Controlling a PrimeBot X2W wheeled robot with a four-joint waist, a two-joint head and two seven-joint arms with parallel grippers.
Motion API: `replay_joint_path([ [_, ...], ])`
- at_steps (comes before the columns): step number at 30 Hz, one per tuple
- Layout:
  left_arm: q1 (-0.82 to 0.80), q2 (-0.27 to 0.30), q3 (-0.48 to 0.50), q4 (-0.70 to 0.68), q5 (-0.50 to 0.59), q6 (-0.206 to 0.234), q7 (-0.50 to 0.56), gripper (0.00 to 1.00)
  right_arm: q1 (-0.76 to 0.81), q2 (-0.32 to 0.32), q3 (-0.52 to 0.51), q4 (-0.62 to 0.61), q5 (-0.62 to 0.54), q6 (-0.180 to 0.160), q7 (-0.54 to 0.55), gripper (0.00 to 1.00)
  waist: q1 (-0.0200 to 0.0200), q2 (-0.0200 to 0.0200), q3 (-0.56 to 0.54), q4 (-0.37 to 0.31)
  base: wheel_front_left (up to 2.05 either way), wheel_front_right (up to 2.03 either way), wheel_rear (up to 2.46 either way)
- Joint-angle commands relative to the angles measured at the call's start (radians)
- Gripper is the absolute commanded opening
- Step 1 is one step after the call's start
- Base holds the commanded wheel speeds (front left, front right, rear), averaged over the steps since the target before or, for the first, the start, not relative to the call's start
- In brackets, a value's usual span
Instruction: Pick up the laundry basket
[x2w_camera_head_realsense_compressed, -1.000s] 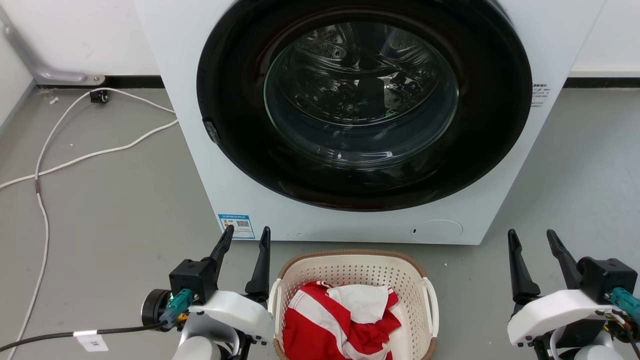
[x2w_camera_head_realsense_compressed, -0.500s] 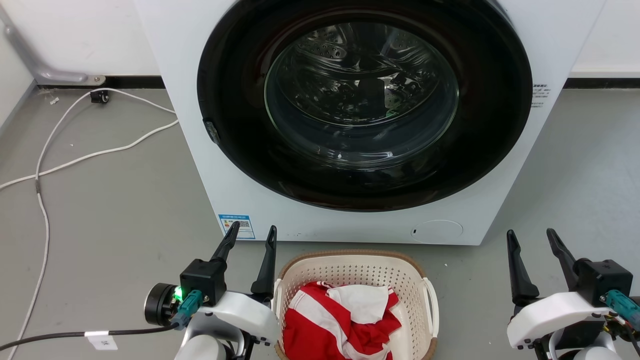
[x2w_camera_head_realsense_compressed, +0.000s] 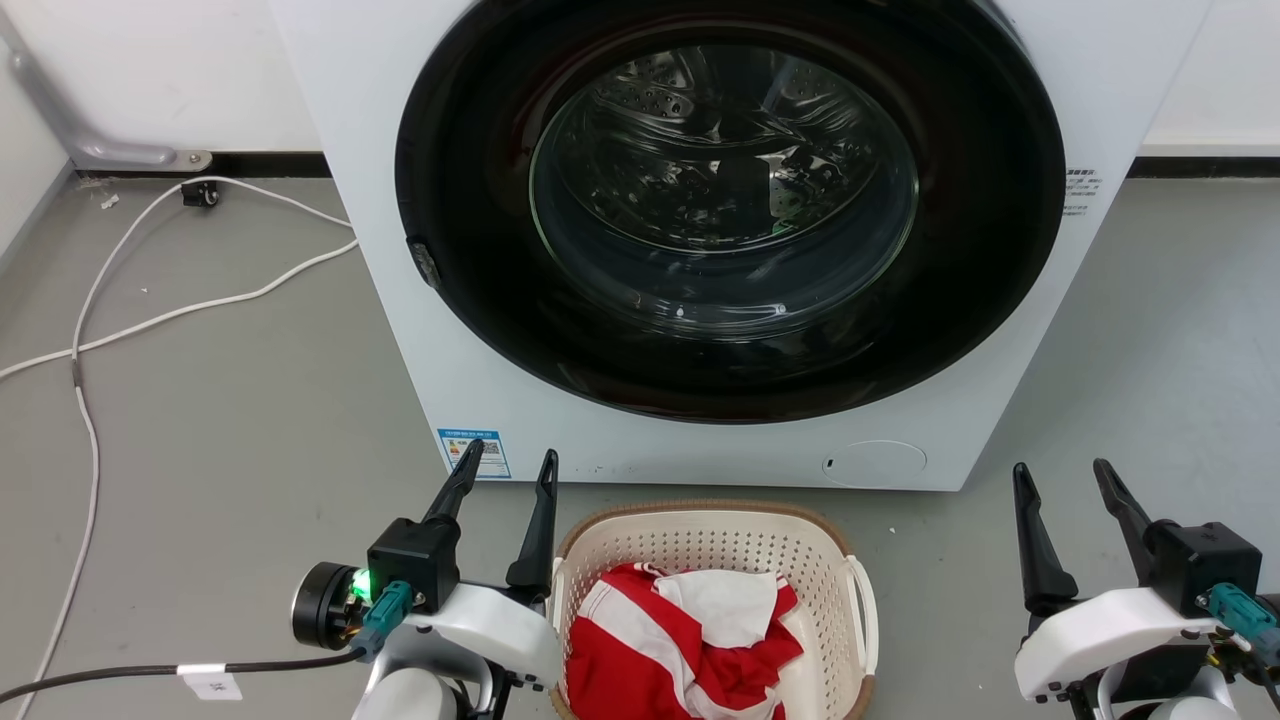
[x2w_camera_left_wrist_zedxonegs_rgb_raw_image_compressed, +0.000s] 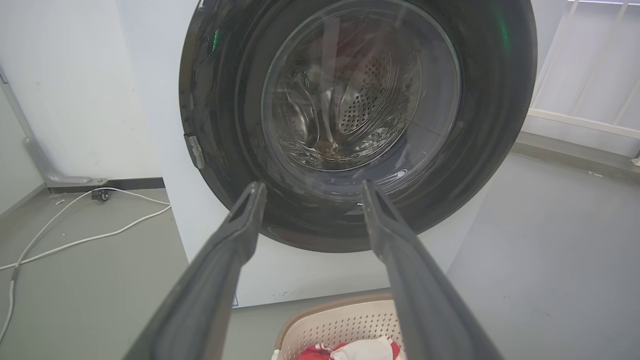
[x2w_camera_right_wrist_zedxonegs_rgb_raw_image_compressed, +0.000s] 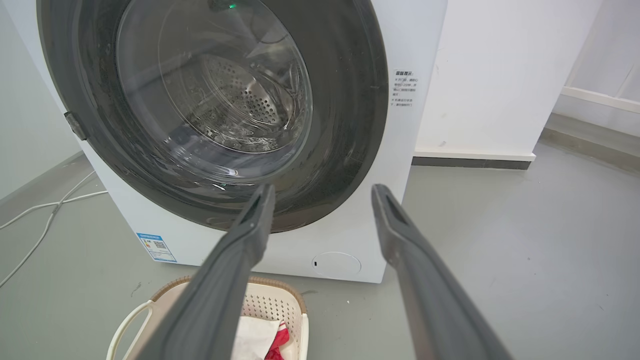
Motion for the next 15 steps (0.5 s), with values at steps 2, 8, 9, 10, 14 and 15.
replay_joint_path([
  [2,-0.008,0.0,0.001,0.002,-0.002,0.005,-0.002,1.0,0.006,-0.001,-0.002,0.001,0.006,0.0,-0.001,1.0,0.0,0.0,0.001,0.0,0.0,0.0,0.0],
  [8,-0.012,0.0,-0.001,0.005,-0.007,0.007,-0.002,1.0,0.003,-0.001,-0.004,0.005,0.015,0.0,0.003,1.0,0.0,0.0,0.006,0.001,0.0,0.0,0.0],
  [9,-0.014,0.0,-0.001,0.005,-0.008,0.008,-0.002,1.0,0.003,-0.001,-0.005,0.006,0.017,0.0,0.004,1.0,0.0,0.0,0.009,0.002,0.0,0.0,0.0],
  [10,-0.014,0.0,-0.002,0.006,-0.008,0.009,-0.002,1.0,0.001,-0.001,-0.007,0.007,0.02,0.0,0.004,1.0,0.0,0.0,0.011,0.002,0.0,0.0,0.0],
  [14,-0.036,0.0,-0.003,0.014,-0.003,0.01,-0.002,1.0,-0.02,0.0,-0.015,0.013,0.031,0.0,0.011,1.0,0.0,0.0,0.046,-0.001,0.0,0.0,0.0],
  [15,-0.043,0.0,-0.001,0.015,-0.001,0.01,-0.002,1.0,-0.026,0.0,-0.017,0.015,0.034,0.0,0.01,1.0,0.0,0.0,0.058,-0.002,0.0,0.0,0.0],
])
